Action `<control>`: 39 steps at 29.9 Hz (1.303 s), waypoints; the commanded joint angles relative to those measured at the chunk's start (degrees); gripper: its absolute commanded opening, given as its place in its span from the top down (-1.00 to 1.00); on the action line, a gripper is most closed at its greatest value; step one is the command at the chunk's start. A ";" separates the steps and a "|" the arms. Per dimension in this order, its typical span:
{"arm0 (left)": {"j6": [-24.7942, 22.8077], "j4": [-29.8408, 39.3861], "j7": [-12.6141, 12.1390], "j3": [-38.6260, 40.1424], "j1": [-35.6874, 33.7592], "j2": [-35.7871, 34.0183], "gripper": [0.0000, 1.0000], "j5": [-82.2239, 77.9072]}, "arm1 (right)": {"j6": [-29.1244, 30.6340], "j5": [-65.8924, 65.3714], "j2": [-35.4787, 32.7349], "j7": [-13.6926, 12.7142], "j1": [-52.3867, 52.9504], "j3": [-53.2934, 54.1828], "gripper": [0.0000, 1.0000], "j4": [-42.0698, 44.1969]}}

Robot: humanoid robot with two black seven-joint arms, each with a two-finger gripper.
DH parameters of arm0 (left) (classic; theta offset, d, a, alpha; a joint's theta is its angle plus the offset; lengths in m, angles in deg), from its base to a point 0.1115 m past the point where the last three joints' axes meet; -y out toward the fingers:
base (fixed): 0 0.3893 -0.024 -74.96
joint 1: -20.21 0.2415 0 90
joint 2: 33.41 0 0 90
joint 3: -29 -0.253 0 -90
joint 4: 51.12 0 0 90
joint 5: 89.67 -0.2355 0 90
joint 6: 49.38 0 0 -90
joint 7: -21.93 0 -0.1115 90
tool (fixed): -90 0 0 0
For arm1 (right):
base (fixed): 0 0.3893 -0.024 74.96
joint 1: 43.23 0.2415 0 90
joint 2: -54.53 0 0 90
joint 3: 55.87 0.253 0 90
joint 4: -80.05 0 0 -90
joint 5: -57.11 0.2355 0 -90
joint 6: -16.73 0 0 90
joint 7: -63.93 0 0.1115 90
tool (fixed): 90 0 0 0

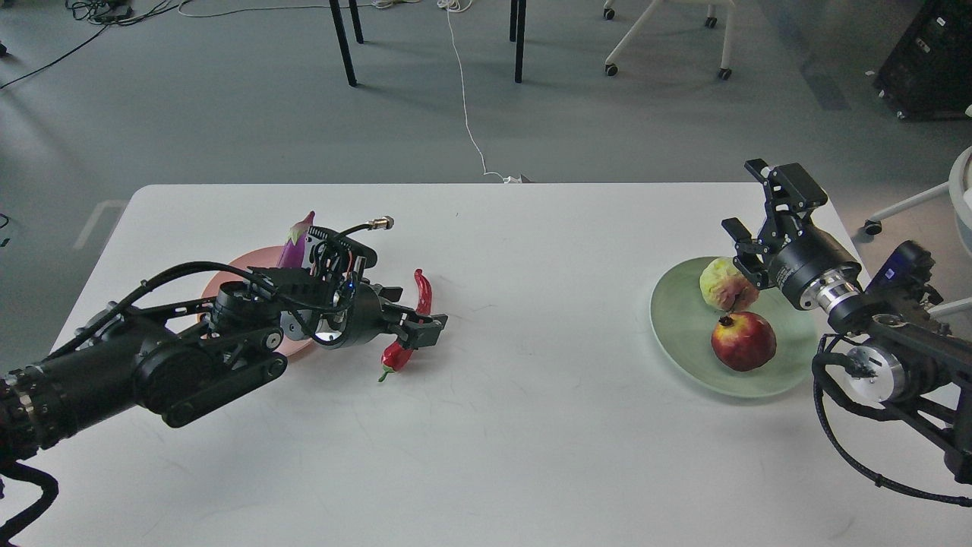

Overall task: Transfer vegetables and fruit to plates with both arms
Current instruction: 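Carry the chili pepper onto the pink plate and release it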

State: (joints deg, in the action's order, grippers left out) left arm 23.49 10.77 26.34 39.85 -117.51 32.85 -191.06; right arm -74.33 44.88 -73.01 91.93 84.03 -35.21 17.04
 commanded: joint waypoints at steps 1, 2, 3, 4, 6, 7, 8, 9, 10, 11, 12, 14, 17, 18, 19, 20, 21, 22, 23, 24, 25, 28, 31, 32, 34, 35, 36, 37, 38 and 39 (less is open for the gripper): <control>-0.10 -0.19 0.07 0.14 0.87 0.02 -0.64 -0.04 | 0.00 0.01 0.01 0.00 0.01 -0.01 -0.96 0.08; -0.10 -0.19 0.07 0.14 1.04 0.10 -0.61 -0.04 | 0.00 0.01 0.01 0.00 0.01 -0.01 -0.96 0.08; -0.27 -0.11 0.07 0.14 1.04 0.10 -0.52 0.05 | 0.00 0.01 0.01 0.00 0.01 -0.09 -0.96 0.08; -0.45 -0.02 0.07 0.14 1.04 0.10 -0.40 0.14 | 0.00 0.01 0.01 0.00 0.01 -0.09 -0.96 0.08; -0.54 0.07 -0.01 0.05 1.04 0.10 -0.05 -0.04 | 0.00 0.01 0.01 0.00 0.01 -0.09 -0.96 0.08; -0.62 0.07 -0.01 0.05 1.04 0.10 0.20 -0.04 | 0.00 0.01 0.01 0.00 0.01 -0.09 -0.96 0.08; -0.71 0.07 -0.19 0.05 1.13 0.10 0.46 -0.04 | 0.00 0.01 0.01 0.00 0.01 -0.09 -0.96 0.08; -0.71 0.07 -0.28 0.05 1.13 0.02 0.58 -0.13 | 0.00 0.01 0.10 0.00 0.01 -0.09 -0.96 0.08; -0.63 0.25 -0.54 0.05 1.13 0.02 0.65 -0.13 | 0.00 0.01 0.10 0.00 0.01 -0.09 -0.96 0.08; -0.71 0.33 -0.72 0.05 1.13 -0.07 0.74 -0.13 | 0.00 0.01 0.10 0.00 0.01 -0.09 -0.96 0.16; -0.71 0.42 -0.89 0.05 1.13 -0.16 0.85 -0.13 | 0.00 -0.08 0.10 0.00 0.01 -0.09 -0.96 0.17; -0.71 0.77 -1.24 0.05 1.13 -0.33 0.87 -0.04 | 0.00 -0.08 0.27 0.00 0.01 -0.09 -0.96 0.25; -0.71 2.00 -1.33 0.14 1.04 -0.77 0.89 0.14 | 0.00 -0.17 0.54 0.00 0.01 -0.27 -0.96 0.34; -0.71 2.61 -1.33 0.23 1.04 -1.12 0.89 0.22 | 0.00 -0.52 0.63 0.00 0.01 -0.27 -0.96 0.34; -0.71 3.49 -1.33 0.23 0.87 -1.30 0.89 0.40 | 0.00 -0.87 0.63 0.00 0.01 -0.27 -0.96 0.34; -0.71 4.37 -1.25 0.32 0.87 -1.82 0.89 0.49 | 0.00 -0.96 0.63 0.00 0.01 -0.27 -0.96 0.34; -0.80 5.68 -1.24 0.40 0.78 -2.70 0.89 0.57 | 0.00 -1.05 0.63 0.00 0.01 -0.27 -0.96 0.34; -0.89 6.91 -1.24 0.41 0.69 -3.84 0.89 0.58 | 0.00 -1.05 0.71 0.00 0.01 -0.27 -0.96 0.34; -1.06 8.23 -1.24 0.49 0.69 -4.98 0.89 0.66 | 0.00 -1.05 0.71 0.00 0.01 -0.27 -0.96 0.34; -1.24 9.20 -1.24 1.02 0.69 -5.78 0.89 0.66 | 0.00 -1.05 0.71 0.00 0.09 -0.27 -0.96 0.34; -1.15 10.17 -1.24 1.28 0.60 -6.83 0.89 0.84 | 0.00 -1.05 0.80 0.00 0.01 -0.27 -0.96 0.34; -1.24 11.76 -0.98 2.51 0.08 -11.30 0.88 2.33 | 0.00 -1.05 0.80 0.00 0.10 -0.27 -0.96 0.34; -1.24 11.32 -0.63 2.52 -0.62 -16.58 0.87 3.21 | 0.00 -1.05 0.80 0.00 0.18 -0.27 -0.96 0.34; -1.24 11.06 -0.46 2.43 -0.63 -17.90 0.86 3.39 | 0.00 -1.05 0.89 0.00 0.18 -0.27 -0.96 0.34; -1.07 10.53 -0.02 2.16 -0.28 -20.01 0.85 3.39 | 0.00 -1.14 0.98 0.00 0.18 -0.27 -0.96 0.34; -0.89 10.18 0.42 2.16 0.16 -20.72 0.85 3.39 | 0.00 -1.14 0.98 0.00 0.10 -0.36 -0.96 0.43; -0.71 10.00 0.60 2.16 0.51 -21.16 0.83 3.47 | 0.00 -1.14 1.07 0.00 0.10 -0.36 -0.96 0.43; -0.71 9.92 0.69 2.16 0.95 -21.43 0.82 3.48 | 0.00 -1.14 1.15 0.00 0.10 -0.36 -0.96 0.43; -0.71 9.74 0.78 2.16 1.30 -21.69 0.81 3.56 | 0.00 -1.14 1.15 0.00 0.10 -0.36 -0.96 0.34; -0.71 9.39 0.78 2.16 1.65 -21.87 0.79 3.48 | 0.00 -1.14 1.15 0.00 0.18 -0.36 -0.96 0.34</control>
State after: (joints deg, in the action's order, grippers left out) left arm 22.67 20.81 26.89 42.03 -116.81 11.83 -187.59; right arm -74.33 43.75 -71.91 91.93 84.20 -35.55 17.43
